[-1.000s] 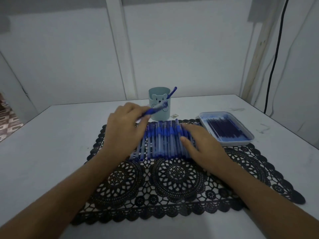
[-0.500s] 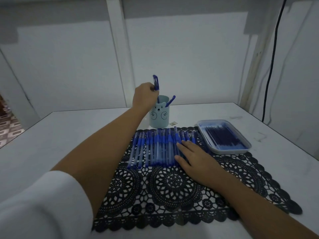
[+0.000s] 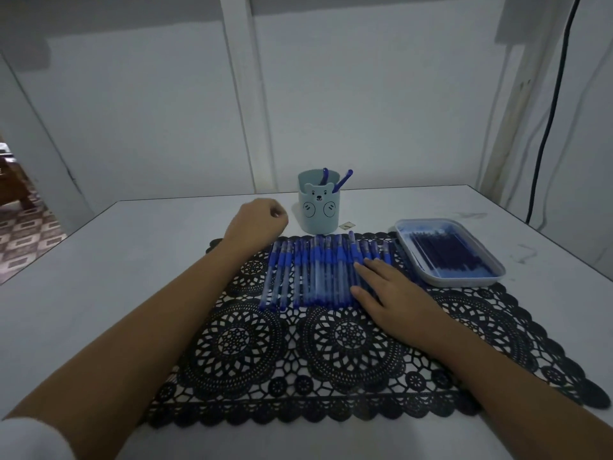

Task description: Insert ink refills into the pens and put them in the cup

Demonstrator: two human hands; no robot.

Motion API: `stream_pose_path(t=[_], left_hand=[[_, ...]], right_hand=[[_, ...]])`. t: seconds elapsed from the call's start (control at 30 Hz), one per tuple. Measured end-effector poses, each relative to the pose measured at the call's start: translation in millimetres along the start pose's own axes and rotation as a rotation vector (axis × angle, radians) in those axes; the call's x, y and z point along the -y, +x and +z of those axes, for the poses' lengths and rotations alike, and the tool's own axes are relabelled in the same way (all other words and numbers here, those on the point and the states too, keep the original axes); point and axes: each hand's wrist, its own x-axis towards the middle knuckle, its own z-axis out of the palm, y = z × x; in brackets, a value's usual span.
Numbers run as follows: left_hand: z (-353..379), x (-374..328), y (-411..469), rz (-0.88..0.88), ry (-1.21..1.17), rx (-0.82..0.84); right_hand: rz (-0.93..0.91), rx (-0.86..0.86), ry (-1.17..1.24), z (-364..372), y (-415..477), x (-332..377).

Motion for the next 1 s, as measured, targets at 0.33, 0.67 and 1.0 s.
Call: stream_pose_path(t=[0.33, 0.67, 1.0], left_hand=[[6.0, 28.1, -31.1, -0.158, 0.266, 0.300], [1.5, 13.5, -37.4, -0.102, 0.430, 0.299], [10.7, 10.7, -97.0, 0.409, 0.269, -0.006]], right_hand=[[-0.023, -0.038, -0.010, -2.8, -1.8, 3.4], [-0.025, -0.034, 0.003, -3.6, -2.7, 2.7], [-0.113, -0.322, 0.058, -2.2, -1.5, 0.3]])
